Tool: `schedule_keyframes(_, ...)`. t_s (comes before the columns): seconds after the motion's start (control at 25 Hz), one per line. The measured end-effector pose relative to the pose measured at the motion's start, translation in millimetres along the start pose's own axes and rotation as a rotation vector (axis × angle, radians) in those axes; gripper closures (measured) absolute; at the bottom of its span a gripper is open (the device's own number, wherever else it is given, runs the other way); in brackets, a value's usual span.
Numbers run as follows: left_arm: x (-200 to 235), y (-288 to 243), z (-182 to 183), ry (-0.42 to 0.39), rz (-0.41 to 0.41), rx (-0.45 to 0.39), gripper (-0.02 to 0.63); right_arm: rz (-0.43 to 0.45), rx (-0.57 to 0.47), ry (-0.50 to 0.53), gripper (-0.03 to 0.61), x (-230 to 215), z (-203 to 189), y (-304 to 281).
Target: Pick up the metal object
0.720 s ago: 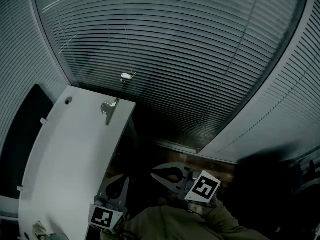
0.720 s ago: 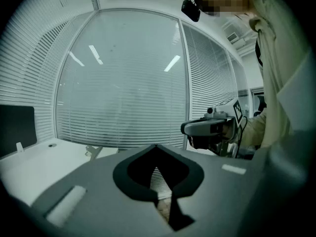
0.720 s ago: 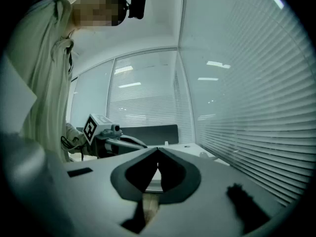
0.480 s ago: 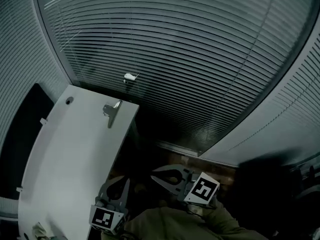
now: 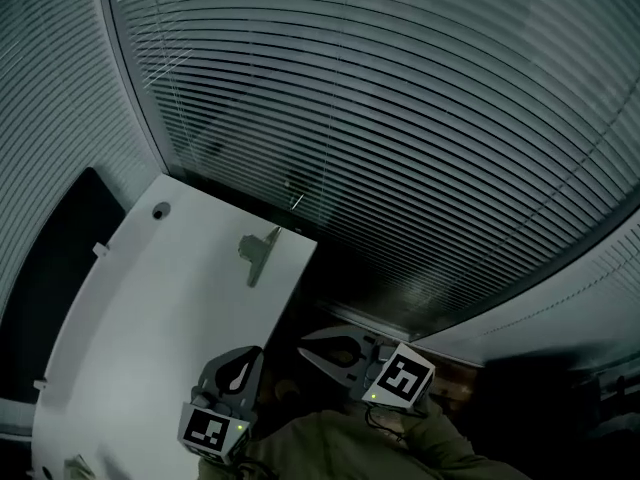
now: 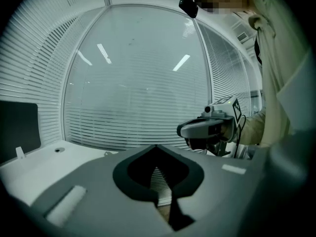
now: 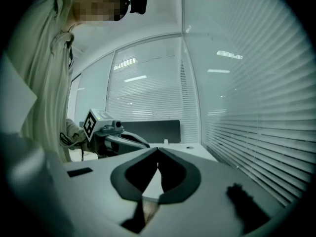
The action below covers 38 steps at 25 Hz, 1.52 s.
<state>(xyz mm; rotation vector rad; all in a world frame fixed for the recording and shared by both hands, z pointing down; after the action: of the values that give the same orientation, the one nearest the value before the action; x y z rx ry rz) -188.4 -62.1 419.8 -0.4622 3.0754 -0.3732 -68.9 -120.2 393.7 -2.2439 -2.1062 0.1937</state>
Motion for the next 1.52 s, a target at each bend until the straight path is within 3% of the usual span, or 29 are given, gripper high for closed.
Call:
schedule_keyframes(0.4,75,-35,-12,0.005,-0.004,0.040,0.606,0.023,0.042,-0.057,0.574,-63,-16,-68)
schedule_keyframes(0.6,83,-44,-23,0.077,-0.002,0.095,0.606,0.029,0.089,-0.117,0.574,-79,-35,-95)
schedule_keyframes(0.8,93,-60,-22,0.081,0.028,0.103,0.606,-0.004,0.183,-0.148,0.571,-116,-55,-120)
schedule_keyframes(0.84,93,-62,-24,0.091,0.034,0.105,0.606,-0.003,0.215,-0.156,0.553,-122,-61,-127)
schedule_keyframes(0.92,96,-66,-25,0.101,0.044,0.097,0.606,-0.017,0.276,-0.154,0.427,-137,-73,-141)
schedule_keyframes(1.0,96,-71,-24,0.106,0.043,0.086,0.606,-0.070,0.344,-0.140,0.349,-157,-85,-154)
schedule_keyframes(1.08,92,-76,-24,0.102,0.027,0.073,0.606,-0.132,0.409,-0.125,0.307,-179,-99,-169)
schedule_keyframes(1.24,89,-78,-16,0.079,0.014,0.063,0.606,-0.201,0.576,-0.058,0.265,-218,-123,-200)
schedule_keyframes(1.4,97,-65,-9,0.089,0.053,0.059,0.606,-0.192,0.769,-0.045,0.259,-228,-152,-221)
schedule_keyframes(1.52,105,-55,-11,0.109,0.088,0.059,0.606,-0.201,0.815,-0.008,0.261,-228,-161,-226)
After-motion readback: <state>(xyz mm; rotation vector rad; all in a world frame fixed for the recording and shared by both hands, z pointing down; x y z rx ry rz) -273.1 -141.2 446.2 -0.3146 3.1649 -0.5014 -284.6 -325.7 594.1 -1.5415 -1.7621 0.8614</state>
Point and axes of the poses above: the fingertips, and each gripper's own axes: y backward along the fingers, x to its left, z out of its top, the point moved 5 cm from there along y, backward along the fingers, and after that the axes turned 5 degrees about z, right-handed, at the moved point
